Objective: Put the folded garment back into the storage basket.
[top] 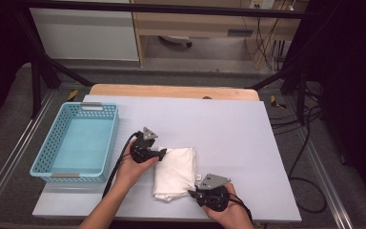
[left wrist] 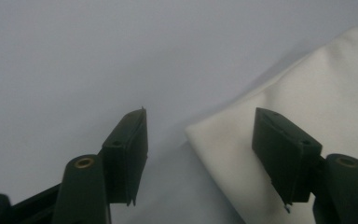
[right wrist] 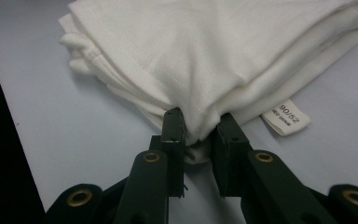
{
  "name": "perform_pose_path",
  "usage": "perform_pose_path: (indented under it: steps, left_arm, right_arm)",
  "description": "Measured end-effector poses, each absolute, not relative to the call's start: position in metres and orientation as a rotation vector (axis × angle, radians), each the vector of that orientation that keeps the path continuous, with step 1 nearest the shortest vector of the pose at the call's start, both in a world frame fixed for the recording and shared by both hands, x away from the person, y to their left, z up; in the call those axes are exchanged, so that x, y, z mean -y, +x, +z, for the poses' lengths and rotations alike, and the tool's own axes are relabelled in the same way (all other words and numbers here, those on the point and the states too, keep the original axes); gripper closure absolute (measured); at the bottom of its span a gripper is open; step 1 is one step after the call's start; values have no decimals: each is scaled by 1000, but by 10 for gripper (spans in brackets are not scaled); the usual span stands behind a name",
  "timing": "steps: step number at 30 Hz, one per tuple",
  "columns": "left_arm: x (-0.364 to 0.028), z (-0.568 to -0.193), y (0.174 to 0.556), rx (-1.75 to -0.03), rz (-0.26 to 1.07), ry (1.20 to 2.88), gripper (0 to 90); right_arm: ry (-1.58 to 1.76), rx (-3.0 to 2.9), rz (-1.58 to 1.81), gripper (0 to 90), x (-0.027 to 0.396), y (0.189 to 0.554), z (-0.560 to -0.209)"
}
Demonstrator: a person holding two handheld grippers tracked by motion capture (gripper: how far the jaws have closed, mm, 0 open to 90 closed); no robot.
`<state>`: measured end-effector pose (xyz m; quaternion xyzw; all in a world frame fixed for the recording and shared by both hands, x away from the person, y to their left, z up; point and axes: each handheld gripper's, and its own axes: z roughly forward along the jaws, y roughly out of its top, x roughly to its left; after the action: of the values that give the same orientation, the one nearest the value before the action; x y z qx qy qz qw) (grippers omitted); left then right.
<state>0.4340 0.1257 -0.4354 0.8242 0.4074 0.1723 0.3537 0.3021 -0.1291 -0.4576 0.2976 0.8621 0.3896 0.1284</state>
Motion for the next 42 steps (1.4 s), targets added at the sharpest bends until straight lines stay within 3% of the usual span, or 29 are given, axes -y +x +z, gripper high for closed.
perform_pose_path:
  steps: [8,13,16,18,24,42]
  left_arm:
    - [-124,-446,440,-1075,379,2154,449]
    - [-122,-446,437,-1051,292,2146,698]
    - [-122,-446,437,-1053,268,2139,728]
    - [-122,-446,438,-1053,245,2137,796]
    - [-122,-443,437,-1067,243,2132,837]
    - [-120,-395,441,-1000,264,2119,843]
  right_arm:
    - [864,-2510,1133,766,129,302,-458]
    - [864,-2517,1137,764,130,303,-457]
    - [868,-2524,1145,765,130,305,-457]
    - [869,-2532,1155,782,131,307,-457]
    - [867,-2547,1194,819,132,311,-455]
    - [835,-2497,1278,823,139,314,-428]
